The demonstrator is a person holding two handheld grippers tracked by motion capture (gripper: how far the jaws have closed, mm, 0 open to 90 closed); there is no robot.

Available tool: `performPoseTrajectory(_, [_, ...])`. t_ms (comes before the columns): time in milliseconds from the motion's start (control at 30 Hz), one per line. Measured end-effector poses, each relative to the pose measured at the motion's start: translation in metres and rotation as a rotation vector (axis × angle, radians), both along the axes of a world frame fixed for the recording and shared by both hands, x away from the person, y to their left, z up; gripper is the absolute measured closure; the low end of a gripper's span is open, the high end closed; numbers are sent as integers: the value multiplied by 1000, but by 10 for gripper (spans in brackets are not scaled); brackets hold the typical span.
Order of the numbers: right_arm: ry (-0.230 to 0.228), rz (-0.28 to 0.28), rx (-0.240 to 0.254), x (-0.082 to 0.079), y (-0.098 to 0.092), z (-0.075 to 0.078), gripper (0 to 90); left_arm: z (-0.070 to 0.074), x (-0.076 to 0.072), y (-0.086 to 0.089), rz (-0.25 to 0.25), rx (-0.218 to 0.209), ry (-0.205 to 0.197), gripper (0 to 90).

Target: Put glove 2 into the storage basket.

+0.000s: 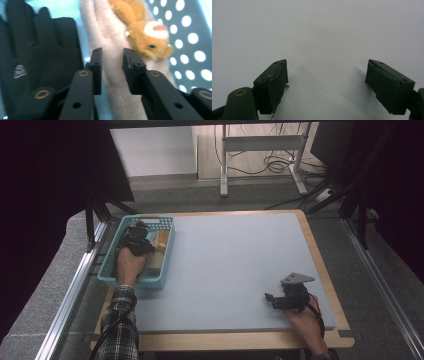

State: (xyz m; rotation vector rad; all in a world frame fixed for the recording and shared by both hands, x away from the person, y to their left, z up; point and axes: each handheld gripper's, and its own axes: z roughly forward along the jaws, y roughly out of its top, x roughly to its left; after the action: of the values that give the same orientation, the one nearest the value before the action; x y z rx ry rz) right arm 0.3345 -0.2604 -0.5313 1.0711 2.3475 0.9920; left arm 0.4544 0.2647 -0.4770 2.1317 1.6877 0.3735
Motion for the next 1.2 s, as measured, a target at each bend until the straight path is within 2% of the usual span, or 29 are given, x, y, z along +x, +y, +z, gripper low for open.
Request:
performPoseTrajectory(200, [0,0,0,0,0,0,177,3,-6,8,8,3,-20,581])
performPoseTrajectory(467, [-1,0,-1,0,0,0,177,9,-13,16,9,-16,-50,522])
performPoseTrajectory(1200, [0,0,0,0,0,0,177,20,-31,21,-26,-45,-98,382])
